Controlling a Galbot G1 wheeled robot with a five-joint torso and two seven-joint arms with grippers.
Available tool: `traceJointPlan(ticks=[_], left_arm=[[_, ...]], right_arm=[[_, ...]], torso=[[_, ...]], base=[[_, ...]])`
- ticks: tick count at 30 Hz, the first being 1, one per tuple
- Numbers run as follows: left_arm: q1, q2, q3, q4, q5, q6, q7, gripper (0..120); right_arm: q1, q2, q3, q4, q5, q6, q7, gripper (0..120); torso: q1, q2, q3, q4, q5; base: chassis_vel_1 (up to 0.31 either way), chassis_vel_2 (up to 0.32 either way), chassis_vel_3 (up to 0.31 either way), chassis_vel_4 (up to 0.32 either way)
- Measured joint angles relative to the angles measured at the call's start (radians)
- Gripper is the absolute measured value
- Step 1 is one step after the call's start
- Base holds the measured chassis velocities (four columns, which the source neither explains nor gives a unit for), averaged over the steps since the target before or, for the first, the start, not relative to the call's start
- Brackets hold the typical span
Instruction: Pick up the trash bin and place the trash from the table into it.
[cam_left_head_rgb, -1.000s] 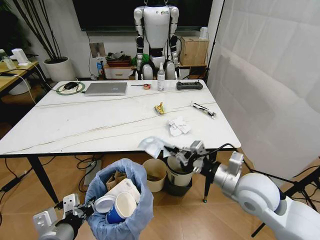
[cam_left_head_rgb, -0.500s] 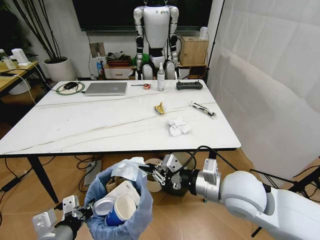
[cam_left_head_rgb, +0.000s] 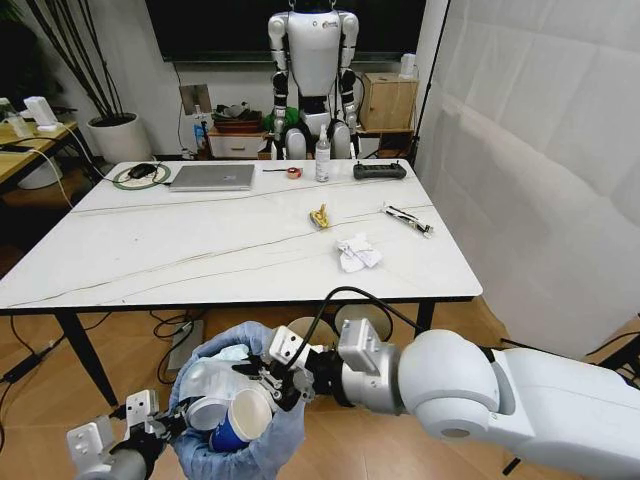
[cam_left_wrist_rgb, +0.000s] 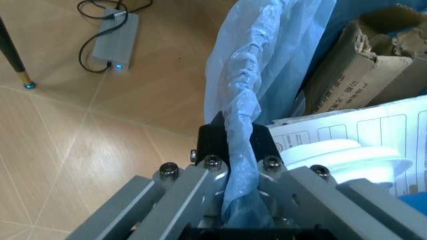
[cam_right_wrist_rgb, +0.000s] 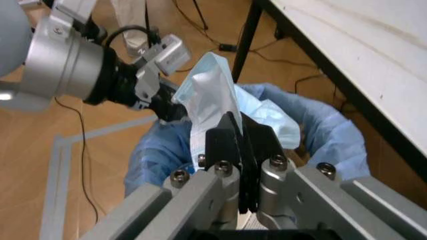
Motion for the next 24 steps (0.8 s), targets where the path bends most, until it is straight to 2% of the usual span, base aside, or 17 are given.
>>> traceJointPlan(ticks=[4, 8, 16, 24], left_arm=[[0.003, -0.002, -0.004, -0.009, 0.001, 0.000, 0.000, 0], [0.006, -0.003, -0.004, -0.012, 0.003, 0.000, 0.000, 0], [0.001, -0.006, -0.001, -0.013, 0.006, 0.000, 0.000, 0], [-0.004, -0.013, -0.002, -0.012, 0.004, 0.000, 0.000, 0]], right_arm=[[-0.005, 0.029, -0.004, -0.019, 0.121, -0.009, 0.090, 0], [-0.002, 0.044, -0.004, -0.048, 0.146, -0.009, 0.115, 0], [-0.019, 0.078, -0.006, -0.107, 0.098, -0.006, 0.126, 0], [-0.042, 0.126, -0.053, -0.181, 0.018, -0.004, 0.113, 0]], torso=[[0.000, 0.000, 0.000, -0.0002, 0.0001], [0.000, 0.000, 0.000, -0.0001, 0.0001], [0.000, 0.000, 0.000, -0.0001, 0.0002], [0.000, 0.000, 0.000, -0.0001, 0.0003]], base=[[0.000, 0.000, 0.000, 0.000], [0.000, 0.000, 0.000, 0.000], [0.000, 0.000, 0.000, 0.000], [0.000, 0.000, 0.000, 0.000]])
